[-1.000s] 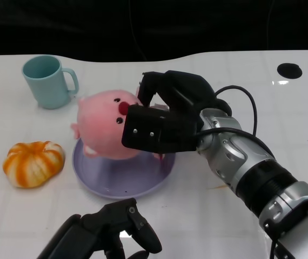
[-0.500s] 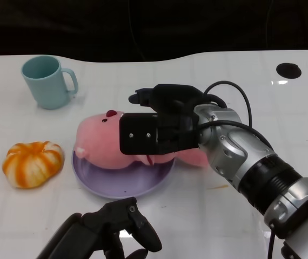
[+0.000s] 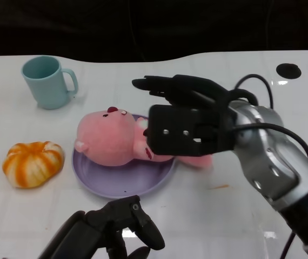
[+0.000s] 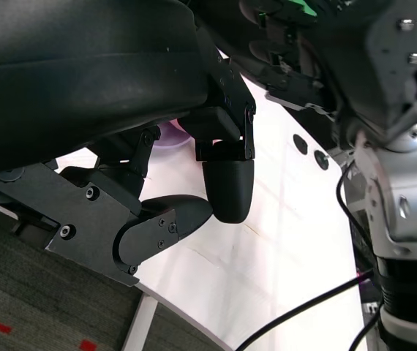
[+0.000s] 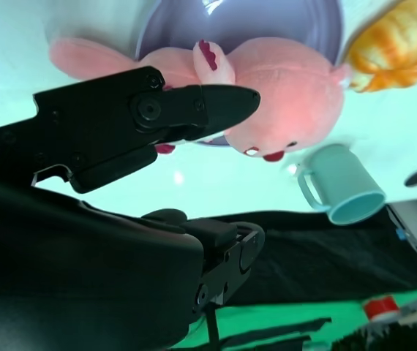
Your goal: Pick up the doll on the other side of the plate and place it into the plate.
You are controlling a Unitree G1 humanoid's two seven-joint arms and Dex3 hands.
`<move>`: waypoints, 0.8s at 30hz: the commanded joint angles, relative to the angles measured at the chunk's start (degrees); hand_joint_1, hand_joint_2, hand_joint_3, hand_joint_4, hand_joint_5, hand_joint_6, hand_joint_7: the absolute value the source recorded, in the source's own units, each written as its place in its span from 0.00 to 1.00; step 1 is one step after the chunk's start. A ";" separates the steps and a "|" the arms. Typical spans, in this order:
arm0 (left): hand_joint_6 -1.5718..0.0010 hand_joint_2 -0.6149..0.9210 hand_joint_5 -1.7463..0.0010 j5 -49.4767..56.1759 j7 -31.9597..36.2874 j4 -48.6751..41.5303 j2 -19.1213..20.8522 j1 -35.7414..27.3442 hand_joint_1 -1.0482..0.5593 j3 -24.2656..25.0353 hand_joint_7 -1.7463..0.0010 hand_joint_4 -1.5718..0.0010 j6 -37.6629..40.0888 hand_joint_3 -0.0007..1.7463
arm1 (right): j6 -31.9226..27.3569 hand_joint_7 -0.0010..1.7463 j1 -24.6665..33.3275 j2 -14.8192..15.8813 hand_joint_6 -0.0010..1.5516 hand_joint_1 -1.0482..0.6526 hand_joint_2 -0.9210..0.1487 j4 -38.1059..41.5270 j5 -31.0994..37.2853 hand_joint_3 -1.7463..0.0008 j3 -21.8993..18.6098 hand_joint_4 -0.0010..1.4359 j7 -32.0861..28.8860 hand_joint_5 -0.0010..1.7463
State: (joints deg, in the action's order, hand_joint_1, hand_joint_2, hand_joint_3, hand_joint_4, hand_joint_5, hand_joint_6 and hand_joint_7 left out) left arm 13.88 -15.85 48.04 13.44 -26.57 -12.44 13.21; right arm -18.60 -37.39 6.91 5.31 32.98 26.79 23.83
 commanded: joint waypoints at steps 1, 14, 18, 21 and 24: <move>0.61 0.82 0.00 0.68 0.51 -0.07 0.70 -0.19 0.52 0.18 0.23 0.53 -0.20 0.55 | -0.50 0.02 6.16 2.34 0.13 0.16 0.00 -7.40 -1.86 0.78 -2.81 0.02 0.21 0.31; 0.60 0.81 0.00 0.91 0.38 -0.59 1.38 0.36 0.52 0.61 0.25 0.54 -0.46 0.55 | 4.44 0.19 28.57 3.25 0.33 0.30 0.00 -26.45 -17.57 0.84 -14.00 0.23 -2.06 0.67; 0.60 0.81 0.00 0.62 0.24 -0.65 1.35 0.49 0.52 0.82 0.25 0.54 -0.40 0.55 | 3.26 0.32 33.65 4.45 0.32 0.40 0.00 -31.14 -22.36 0.82 -16.60 0.26 -0.67 0.79; 0.60 0.81 0.00 0.04 0.16 -0.82 1.24 0.70 0.53 1.15 0.25 0.55 -0.52 0.55 | 4.48 0.53 37.32 5.86 0.29 0.47 0.03 -33.75 -24.21 0.77 -18.37 0.31 -0.62 0.79; 0.60 0.81 0.00 -0.41 0.08 -0.91 1.22 0.83 0.53 1.46 0.25 0.54 -0.29 0.55 | 3.64 0.69 40.58 6.51 0.31 0.52 0.17 -36.68 -27.74 0.58 -20.70 0.35 0.05 0.85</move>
State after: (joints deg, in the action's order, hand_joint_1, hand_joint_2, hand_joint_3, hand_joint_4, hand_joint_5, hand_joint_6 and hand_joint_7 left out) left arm 13.77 -15.84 47.53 14.34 -25.72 -11.53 13.02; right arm -14.72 2.07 12.41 -29.46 6.95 7.35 23.52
